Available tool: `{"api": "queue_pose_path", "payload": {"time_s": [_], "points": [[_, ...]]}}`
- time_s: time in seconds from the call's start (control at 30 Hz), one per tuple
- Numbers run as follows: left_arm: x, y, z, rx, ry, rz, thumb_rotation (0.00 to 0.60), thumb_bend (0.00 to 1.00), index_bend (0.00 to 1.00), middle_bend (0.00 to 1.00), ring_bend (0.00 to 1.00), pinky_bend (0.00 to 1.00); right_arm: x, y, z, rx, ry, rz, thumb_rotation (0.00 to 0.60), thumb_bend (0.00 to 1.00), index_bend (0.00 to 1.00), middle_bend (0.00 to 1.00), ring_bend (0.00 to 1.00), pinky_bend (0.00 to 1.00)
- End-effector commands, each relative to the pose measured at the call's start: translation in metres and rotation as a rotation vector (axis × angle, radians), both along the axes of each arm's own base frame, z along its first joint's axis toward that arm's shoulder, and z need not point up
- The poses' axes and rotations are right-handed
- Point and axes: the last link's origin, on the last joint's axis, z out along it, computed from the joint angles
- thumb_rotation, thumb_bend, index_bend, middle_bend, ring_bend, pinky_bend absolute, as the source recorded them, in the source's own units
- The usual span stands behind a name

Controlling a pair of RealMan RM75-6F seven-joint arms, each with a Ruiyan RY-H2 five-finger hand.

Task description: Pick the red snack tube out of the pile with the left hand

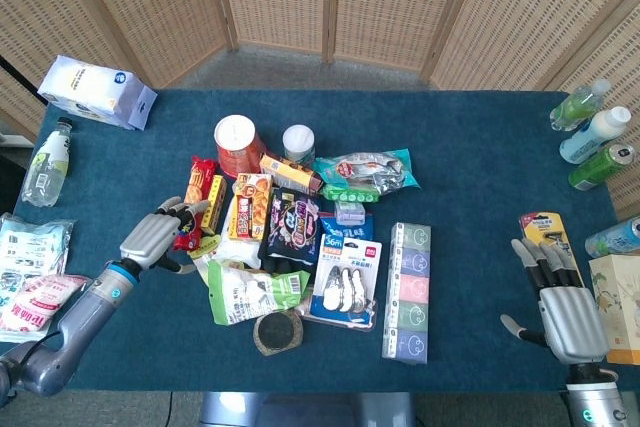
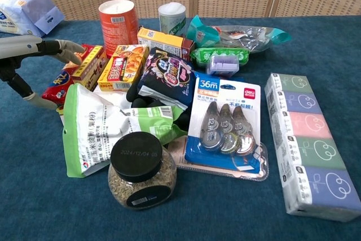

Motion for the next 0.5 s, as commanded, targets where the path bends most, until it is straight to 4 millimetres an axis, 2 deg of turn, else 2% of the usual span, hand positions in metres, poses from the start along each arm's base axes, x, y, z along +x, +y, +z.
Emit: {"api": "queue_pose_path", "payload": {"time_s": [0.03, 0.27, 0.5], "points": [[0.001, -0.009, 0.003, -0.032, -0.019, -0.003, 0.6, 0.17, 0.08, 0.19, 0.17, 0.0, 0.001, 0.0, -0.001, 0.002, -0.002, 0.001, 0.6, 0.16, 0.03, 0.0, 0.0, 0.0], [0.007, -0.029, 0.005, -0.115, -0.068, -0.009, 0.6, 0.17, 0.08, 0.18, 0.17, 0.0, 0.001, 0.002, 0.0, 0.0, -0.002, 0.001, 0.6, 0.16, 0.03, 0.0, 0.0, 0.0], [0.006, -0.034, -0.002, -0.163, -0.066, -0.004, 0.6, 0.17, 0.07, 0.18, 0.17, 0.0, -0.001, 0.005, 0.003, -0.01, -0.004, -0.006, 0.6, 0.16, 0.03, 0.0, 0.0, 0.0]]}}
